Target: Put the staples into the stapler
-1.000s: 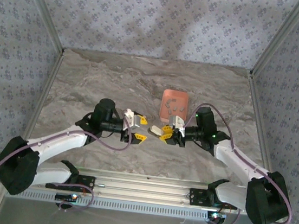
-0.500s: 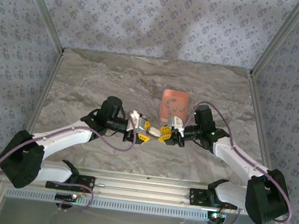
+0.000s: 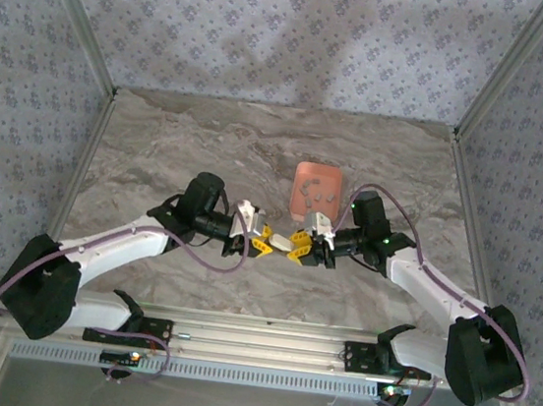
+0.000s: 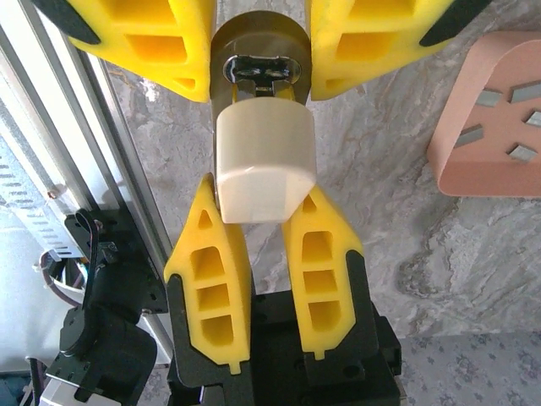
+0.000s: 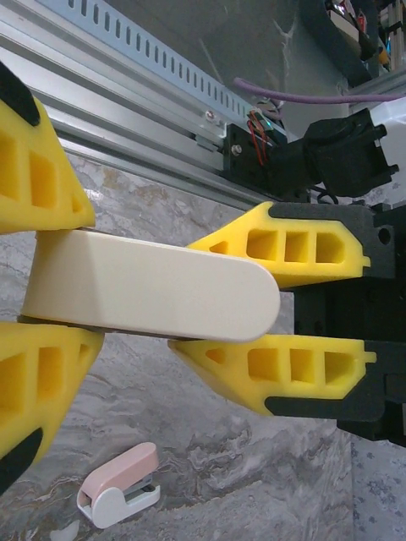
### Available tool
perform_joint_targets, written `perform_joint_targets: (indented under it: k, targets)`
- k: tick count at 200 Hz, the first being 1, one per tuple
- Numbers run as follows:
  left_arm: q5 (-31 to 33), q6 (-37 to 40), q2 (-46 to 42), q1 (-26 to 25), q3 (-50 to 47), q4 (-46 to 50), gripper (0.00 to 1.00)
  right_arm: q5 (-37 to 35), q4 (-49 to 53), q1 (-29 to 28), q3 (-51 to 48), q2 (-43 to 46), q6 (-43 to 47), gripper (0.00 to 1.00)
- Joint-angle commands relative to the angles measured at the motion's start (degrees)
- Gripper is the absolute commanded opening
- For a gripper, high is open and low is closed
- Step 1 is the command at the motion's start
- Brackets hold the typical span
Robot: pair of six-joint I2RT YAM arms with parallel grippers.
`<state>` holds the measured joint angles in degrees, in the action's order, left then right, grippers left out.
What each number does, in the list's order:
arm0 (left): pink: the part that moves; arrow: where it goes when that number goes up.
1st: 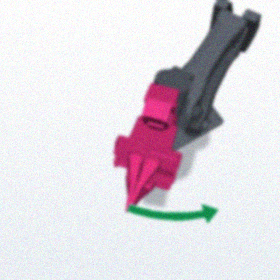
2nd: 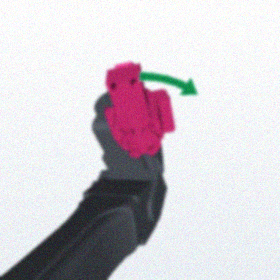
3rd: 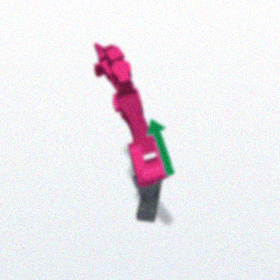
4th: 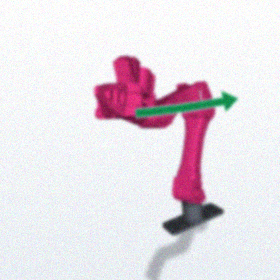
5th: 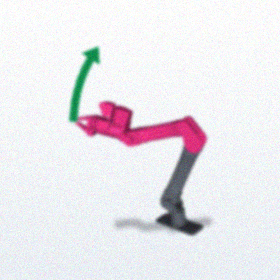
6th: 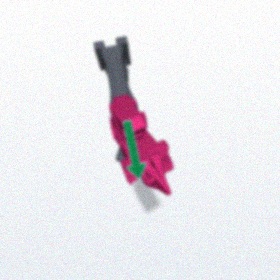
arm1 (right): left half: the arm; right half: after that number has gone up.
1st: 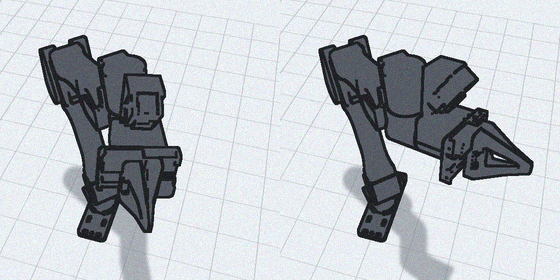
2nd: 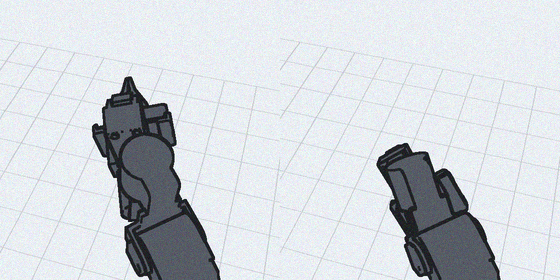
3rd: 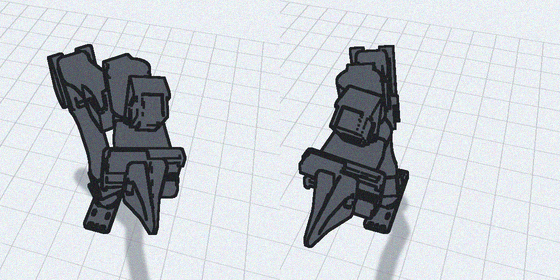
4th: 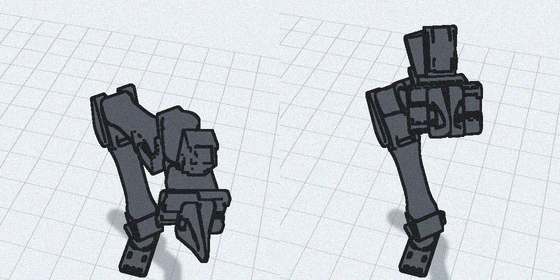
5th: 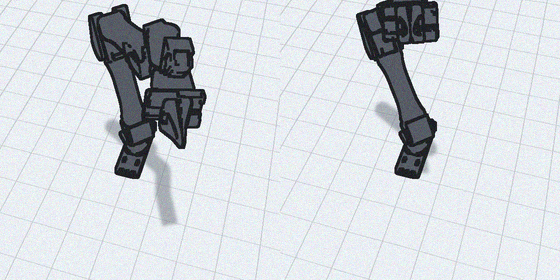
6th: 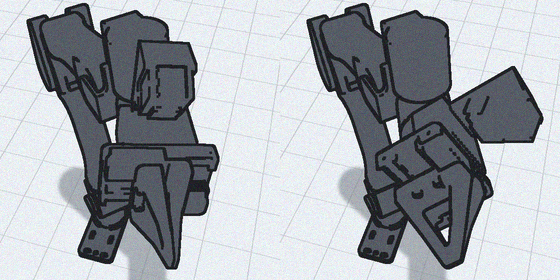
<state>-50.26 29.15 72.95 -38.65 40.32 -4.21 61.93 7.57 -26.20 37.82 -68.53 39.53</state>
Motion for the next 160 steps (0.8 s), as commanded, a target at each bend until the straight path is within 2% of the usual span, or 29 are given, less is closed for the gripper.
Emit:
perform_joint_targets:
  k: [1,19,45,76,160]
  targets:
    - [-1.98,2.21,0.46,-0.15,3.27,4.47,0.10,-2.06,-0.66,-0.01,1.46,0.37,-0.50,0.20]
    - [1.77,3.36,0.81,-0.24,5.50,9.77,0.07,-6.58,-2.38,-0.39,0.26,1.54,-4.96,0.42]
    - [5.58,6.51,1.55,-0.85,8.69,17.02,0.06,-11.79,-4.42,-2.32,-0.85,3.55,-8.72,0.55]
    - [6.30,7.63,2.47,-1.23,9.73,18.45,0.06,-13.42,-9.73,-4.83,-1.69,3.58,-11.57,0.55]
    - [6.73,8.96,3.12,-1.95,10.75,20.69,0.05,-11.69,-11.70,-8.30,2.63,-2.27,-13.01,0.49]
